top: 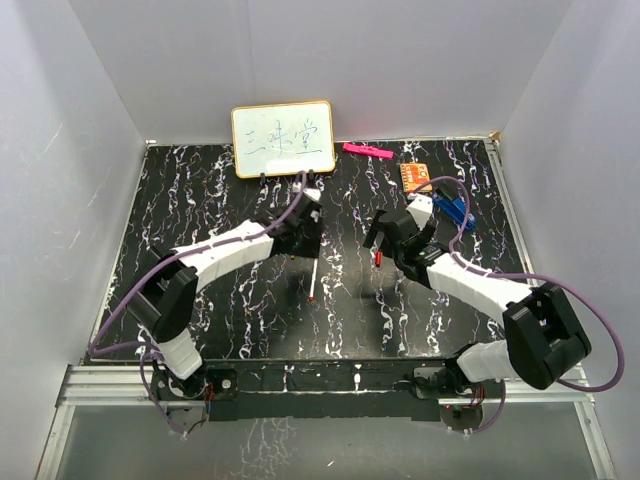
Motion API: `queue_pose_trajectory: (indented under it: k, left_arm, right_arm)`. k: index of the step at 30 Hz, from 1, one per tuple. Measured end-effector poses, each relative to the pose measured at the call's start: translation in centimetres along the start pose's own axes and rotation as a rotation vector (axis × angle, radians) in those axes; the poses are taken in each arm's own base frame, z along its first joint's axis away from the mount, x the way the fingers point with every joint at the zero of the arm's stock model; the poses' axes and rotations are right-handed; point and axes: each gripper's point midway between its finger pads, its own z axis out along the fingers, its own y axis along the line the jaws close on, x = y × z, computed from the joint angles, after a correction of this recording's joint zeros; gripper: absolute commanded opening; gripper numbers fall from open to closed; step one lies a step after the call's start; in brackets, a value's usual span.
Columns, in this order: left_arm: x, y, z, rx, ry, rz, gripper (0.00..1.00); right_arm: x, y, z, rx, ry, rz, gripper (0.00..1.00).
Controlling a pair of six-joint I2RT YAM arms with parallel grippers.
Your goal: Insert the pens into the pen caps
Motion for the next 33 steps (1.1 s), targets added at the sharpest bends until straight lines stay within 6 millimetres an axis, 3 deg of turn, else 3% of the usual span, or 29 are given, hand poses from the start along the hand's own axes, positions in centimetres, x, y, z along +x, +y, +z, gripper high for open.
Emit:
queue_pose_trajectory:
  k: [4, 8, 15, 24, 33]
  left_arm:
    - [4.2, -1.5, -0.5, 0.004, 0.096, 0.083, 0.45]
    - [6.4, -1.5, -0.8, -0.016, 0.149, 0.113, 0.46]
    - [7.3, -1.2, -0.5, -0.043, 0.174, 0.109, 0.46]
    - [9.6, -1.0, 1.2, -0.07, 0.239, 0.134, 0.46]
    - [10.0, -0.9, 1.8, -0.075, 0.252, 0.137, 0.44]
  right_arm:
    - [1.0, -0.4, 0.1, 0.01, 0.04, -0.02, 0.86]
    - [1.4, -0.5, 0.2, 0.013, 0.058, -0.032, 0.78]
    - [2.6, -0.9, 0.9, 0.036, 0.091, -0.051, 0.75]
    - [2.5, -0.9, 0.9, 0.035, 0.09, -0.052, 0.7]
    - [3.2, -1.1, 1.3, 0.044, 0.106, -0.07, 0.64]
